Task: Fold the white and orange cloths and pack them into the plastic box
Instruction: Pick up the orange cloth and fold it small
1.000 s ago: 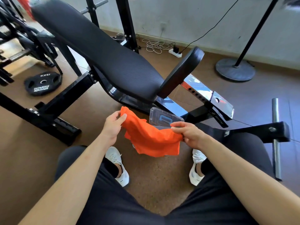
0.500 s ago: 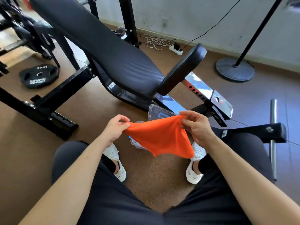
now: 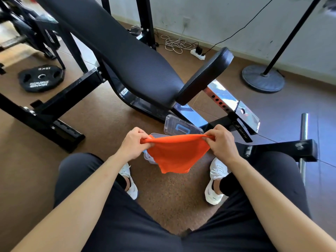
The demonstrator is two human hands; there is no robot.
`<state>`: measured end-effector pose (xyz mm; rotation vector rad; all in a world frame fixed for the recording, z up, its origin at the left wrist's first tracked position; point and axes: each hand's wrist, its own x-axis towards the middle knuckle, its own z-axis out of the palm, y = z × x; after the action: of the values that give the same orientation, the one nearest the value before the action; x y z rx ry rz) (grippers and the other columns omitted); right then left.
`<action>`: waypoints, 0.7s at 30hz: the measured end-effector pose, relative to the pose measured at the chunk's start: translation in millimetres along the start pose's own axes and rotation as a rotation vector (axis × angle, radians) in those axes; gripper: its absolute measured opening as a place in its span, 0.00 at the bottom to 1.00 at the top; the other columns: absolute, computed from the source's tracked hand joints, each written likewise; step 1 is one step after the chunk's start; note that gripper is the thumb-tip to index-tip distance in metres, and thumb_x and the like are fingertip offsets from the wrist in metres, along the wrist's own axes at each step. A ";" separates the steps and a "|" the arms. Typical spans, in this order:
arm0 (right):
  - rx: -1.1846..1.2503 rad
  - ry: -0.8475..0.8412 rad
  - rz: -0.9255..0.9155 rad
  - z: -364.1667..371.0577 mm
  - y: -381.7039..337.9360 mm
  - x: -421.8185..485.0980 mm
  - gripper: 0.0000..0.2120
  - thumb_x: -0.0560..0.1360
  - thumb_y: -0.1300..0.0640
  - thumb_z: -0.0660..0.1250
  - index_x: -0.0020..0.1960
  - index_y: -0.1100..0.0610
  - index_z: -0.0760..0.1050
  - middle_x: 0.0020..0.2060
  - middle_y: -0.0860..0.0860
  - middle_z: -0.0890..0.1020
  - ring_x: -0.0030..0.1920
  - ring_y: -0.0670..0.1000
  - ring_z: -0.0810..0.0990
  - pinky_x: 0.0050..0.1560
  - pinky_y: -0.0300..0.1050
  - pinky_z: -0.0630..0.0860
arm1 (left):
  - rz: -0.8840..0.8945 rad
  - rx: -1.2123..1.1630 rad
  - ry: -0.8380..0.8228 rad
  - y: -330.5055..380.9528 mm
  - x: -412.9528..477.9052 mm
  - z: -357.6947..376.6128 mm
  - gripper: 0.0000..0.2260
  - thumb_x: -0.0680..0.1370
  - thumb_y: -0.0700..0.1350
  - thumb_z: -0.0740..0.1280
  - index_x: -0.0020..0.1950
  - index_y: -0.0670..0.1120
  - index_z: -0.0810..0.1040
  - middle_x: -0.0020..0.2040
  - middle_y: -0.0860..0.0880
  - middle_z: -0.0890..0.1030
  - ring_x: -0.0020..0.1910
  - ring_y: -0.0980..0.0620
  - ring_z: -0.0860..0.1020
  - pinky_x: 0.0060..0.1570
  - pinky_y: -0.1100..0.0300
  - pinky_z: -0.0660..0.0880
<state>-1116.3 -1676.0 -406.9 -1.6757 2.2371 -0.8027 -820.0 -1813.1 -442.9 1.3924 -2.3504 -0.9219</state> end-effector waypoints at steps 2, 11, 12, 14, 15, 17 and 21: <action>0.072 0.013 0.044 -0.5 5.4 3.9 0.01 0.74 0.58 0.74 0.44 0.55 0.84 0.45 0.49 0.75 0.46 0.51 0.75 0.44 0.39 0.69 | -0.002 -0.162 0.031 -0.2 -0.6 -1.7 0.04 0.74 0.45 0.77 0.47 0.51 0.85 0.55 0.50 0.79 0.52 0.52 0.79 0.53 0.59 0.75; 0.197 0.039 0.140 -8.4 15.6 14.2 0.01 0.74 0.59 0.75 0.45 0.54 0.84 0.36 0.46 0.76 0.39 0.49 0.76 0.43 0.44 0.72 | 0.002 -0.444 0.083 18.9 0.5 -9.9 0.07 0.75 0.45 0.75 0.47 0.58 0.84 0.40 0.55 0.84 0.39 0.58 0.80 0.44 0.56 0.79; 0.168 0.058 0.138 -9.2 17.0 15.6 0.02 0.74 0.59 0.75 0.46 0.54 0.85 0.36 0.45 0.75 0.39 0.49 0.75 0.44 0.44 0.71 | 0.026 -0.437 0.038 19.5 0.2 -11.8 0.09 0.76 0.44 0.75 0.48 0.59 0.84 0.41 0.56 0.85 0.40 0.59 0.81 0.46 0.57 0.79; 0.149 0.070 0.179 -12.1 18.6 18.0 0.03 0.75 0.58 0.73 0.47 0.53 0.86 0.31 0.41 0.74 0.36 0.45 0.75 0.42 0.42 0.71 | 0.079 -0.418 -0.053 22.7 -1.2 -15.3 0.10 0.76 0.42 0.74 0.50 0.59 0.84 0.43 0.58 0.85 0.42 0.60 0.81 0.48 0.59 0.78; 0.163 0.063 0.217 -12.6 19.3 19.0 0.04 0.76 0.58 0.72 0.48 0.53 0.86 0.30 0.41 0.75 0.36 0.44 0.76 0.41 0.41 0.72 | 0.104 -0.414 -0.101 25.7 -2.6 -15.9 0.11 0.76 0.41 0.74 0.51 0.58 0.84 0.42 0.58 0.85 0.42 0.59 0.81 0.48 0.60 0.78; 0.273 0.036 0.287 -11.6 20.5 20.6 0.05 0.77 0.57 0.70 0.47 0.53 0.86 0.30 0.45 0.81 0.36 0.49 0.83 0.45 0.46 0.81 | 0.148 -0.425 -0.203 34.6 -7.9 -14.1 0.11 0.77 0.39 0.73 0.53 0.55 0.84 0.42 0.60 0.84 0.41 0.62 0.79 0.47 0.65 0.76; 0.575 0.001 0.375 -11.2 11.0 22.0 0.07 0.79 0.56 0.69 0.47 0.56 0.85 0.41 0.53 0.87 0.43 0.51 0.88 0.49 0.52 0.85 | 0.228 -0.434 -0.329 50.3 -18.4 -4.9 0.15 0.78 0.38 0.71 0.55 0.59 0.84 0.49 0.61 0.85 0.51 0.60 0.82 0.53 0.67 0.74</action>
<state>-1137.7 -1691.3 -400.7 -0.9600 1.9634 -1.1881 -842.9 -1782.2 -405.3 0.8375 -2.2665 -1.5673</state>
